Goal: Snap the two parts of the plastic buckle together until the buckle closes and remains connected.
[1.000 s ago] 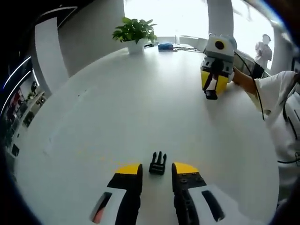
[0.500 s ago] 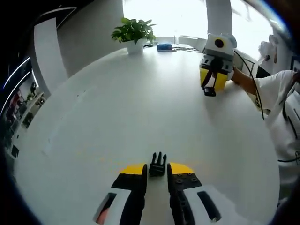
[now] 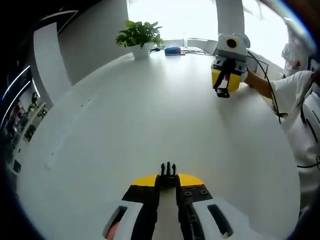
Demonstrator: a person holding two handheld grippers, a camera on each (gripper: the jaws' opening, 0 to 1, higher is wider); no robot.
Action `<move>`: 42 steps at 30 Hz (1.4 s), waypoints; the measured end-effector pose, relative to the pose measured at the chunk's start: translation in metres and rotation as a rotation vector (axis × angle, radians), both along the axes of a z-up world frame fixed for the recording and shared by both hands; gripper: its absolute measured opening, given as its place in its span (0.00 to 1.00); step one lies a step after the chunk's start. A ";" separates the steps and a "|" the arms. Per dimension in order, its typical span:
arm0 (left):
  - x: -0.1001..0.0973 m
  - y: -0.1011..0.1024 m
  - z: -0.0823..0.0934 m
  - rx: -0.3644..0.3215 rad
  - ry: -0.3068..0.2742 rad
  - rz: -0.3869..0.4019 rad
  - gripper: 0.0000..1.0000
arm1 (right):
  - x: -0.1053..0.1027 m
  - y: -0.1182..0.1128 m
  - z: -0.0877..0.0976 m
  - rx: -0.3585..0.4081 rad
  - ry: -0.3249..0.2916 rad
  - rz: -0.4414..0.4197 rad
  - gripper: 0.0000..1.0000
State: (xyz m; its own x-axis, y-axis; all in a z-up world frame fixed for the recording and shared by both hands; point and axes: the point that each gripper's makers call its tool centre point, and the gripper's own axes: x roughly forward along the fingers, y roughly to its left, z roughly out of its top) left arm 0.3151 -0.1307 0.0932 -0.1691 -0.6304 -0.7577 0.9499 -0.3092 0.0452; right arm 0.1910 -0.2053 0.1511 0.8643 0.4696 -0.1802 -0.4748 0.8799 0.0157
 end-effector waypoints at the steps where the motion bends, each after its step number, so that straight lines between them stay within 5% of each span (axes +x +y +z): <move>1: -0.001 0.000 0.001 0.000 0.005 -0.001 0.11 | 0.000 0.000 0.000 0.001 0.000 0.000 0.10; 9: -0.011 0.005 0.001 0.005 0.004 -0.012 0.11 | 0.002 0.002 0.000 0.000 0.004 0.004 0.10; 14: -0.024 0.015 0.006 0.022 0.075 -0.004 0.11 | 0.002 0.003 -0.001 -0.002 0.008 0.008 0.10; 25: -0.041 0.040 0.007 0.029 0.038 0.014 0.11 | 0.003 0.012 -0.008 -0.016 0.032 0.036 0.10; 42: -0.060 0.049 -0.002 0.034 0.107 0.022 0.11 | 0.007 0.023 -0.041 -0.093 0.137 0.059 0.10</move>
